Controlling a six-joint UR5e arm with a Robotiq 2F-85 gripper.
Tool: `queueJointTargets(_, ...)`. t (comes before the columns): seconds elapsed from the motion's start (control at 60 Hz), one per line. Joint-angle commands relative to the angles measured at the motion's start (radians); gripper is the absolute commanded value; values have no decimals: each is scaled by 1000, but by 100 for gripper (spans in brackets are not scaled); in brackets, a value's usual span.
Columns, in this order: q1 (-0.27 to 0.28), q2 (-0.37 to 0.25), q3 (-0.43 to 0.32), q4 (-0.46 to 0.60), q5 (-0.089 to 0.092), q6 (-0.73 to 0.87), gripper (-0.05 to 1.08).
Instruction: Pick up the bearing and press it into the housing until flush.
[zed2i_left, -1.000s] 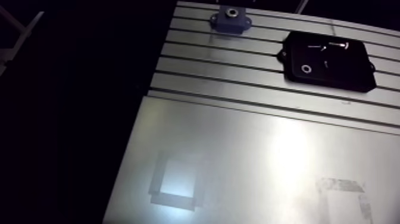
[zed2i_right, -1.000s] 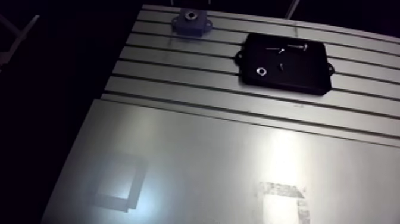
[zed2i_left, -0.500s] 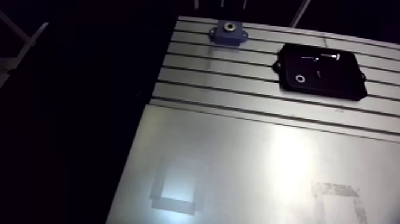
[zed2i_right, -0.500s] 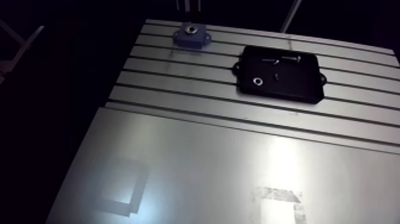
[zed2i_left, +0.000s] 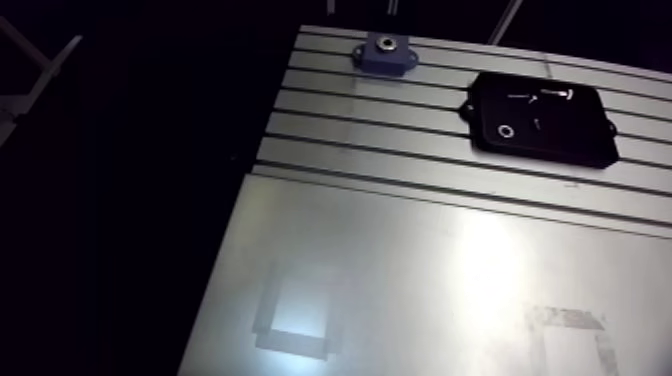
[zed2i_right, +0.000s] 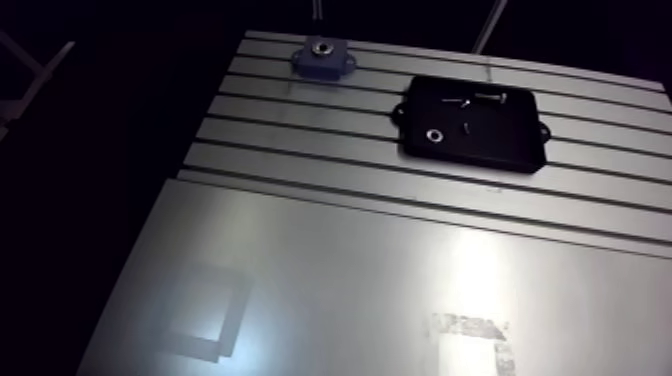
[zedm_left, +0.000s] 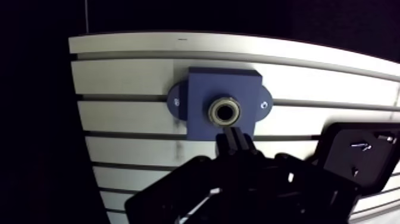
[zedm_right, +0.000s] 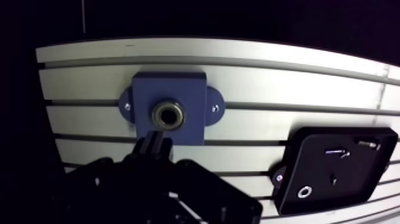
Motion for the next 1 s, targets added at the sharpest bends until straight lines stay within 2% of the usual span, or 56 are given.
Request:
queueJointTargets(0.017,0,6,11,-26,-2,-5,108)
queueJointTargets(0.25,-3,24,20,-68,0,-25,108)
queueJointTargets(1.0,-5,43,30,-70,3,-27,108)
